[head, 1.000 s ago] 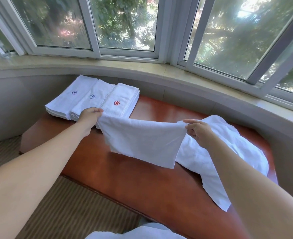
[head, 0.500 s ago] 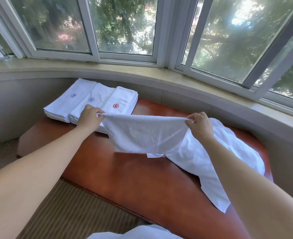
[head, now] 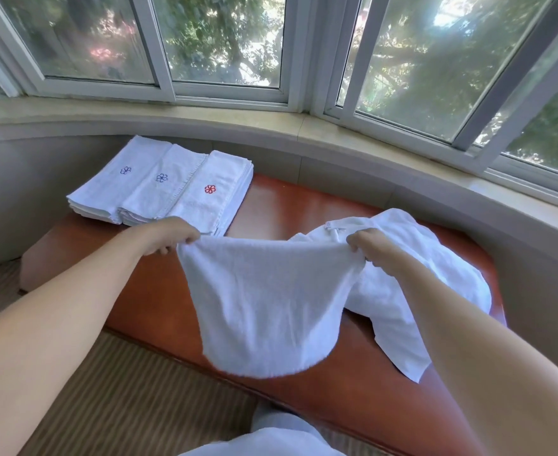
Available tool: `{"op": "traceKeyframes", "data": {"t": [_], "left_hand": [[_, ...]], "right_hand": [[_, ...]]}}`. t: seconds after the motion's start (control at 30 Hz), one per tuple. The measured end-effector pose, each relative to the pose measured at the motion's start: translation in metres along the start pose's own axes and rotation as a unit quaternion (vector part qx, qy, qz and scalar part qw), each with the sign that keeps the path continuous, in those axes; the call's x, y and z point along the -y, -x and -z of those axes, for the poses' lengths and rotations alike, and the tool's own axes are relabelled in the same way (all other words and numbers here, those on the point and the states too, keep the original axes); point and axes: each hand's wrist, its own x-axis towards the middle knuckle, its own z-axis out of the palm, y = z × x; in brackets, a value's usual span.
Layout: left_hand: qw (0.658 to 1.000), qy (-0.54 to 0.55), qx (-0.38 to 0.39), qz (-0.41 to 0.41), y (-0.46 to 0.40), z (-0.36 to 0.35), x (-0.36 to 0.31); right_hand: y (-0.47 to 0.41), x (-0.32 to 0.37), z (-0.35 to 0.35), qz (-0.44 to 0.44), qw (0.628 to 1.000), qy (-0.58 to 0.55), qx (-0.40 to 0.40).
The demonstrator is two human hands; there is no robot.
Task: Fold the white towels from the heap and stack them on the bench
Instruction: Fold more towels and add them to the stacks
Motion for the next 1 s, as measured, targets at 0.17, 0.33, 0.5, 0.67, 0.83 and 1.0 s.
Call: {"op": "traceKeyframes", "data": {"t": [0.17, 0.33, 0.5, 0.67, 0.83, 1.0], "left_hand": [[0.972, 0.127, -0.178, -0.082, -0.042, -0.024, 0.002], [0.986, 0.098, -0.131, -0.04, -0.068, -0.095, 0.039], [0.997, 0.053, -0.028, 0.051, -0.082, -0.166, 0.093], [0.99, 0.018, 0.001, 0.14, -0.086, -0.216, 0.14], [0.978, 0.003, -0.031, 0.206, -0.088, -0.239, 0.17], [0.971, -0.008, -0.039, 0.236, -0.095, -0.249, 0.181]], "right_hand": [[-0.034, -0.008, -0.025, 0.055, 0.988, -0.098, -0.104], [-0.064, -0.058, -0.081, -0.009, 0.996, -0.084, -0.018], [-0.081, -0.131, -0.13, -0.101, 0.992, -0.059, 0.047], [-0.081, -0.194, -0.167, -0.168, 0.984, -0.007, 0.061], [-0.072, -0.23, -0.188, -0.202, 0.979, -0.022, 0.012], [-0.074, -0.243, -0.2, -0.179, 0.983, -0.041, 0.005]]}}
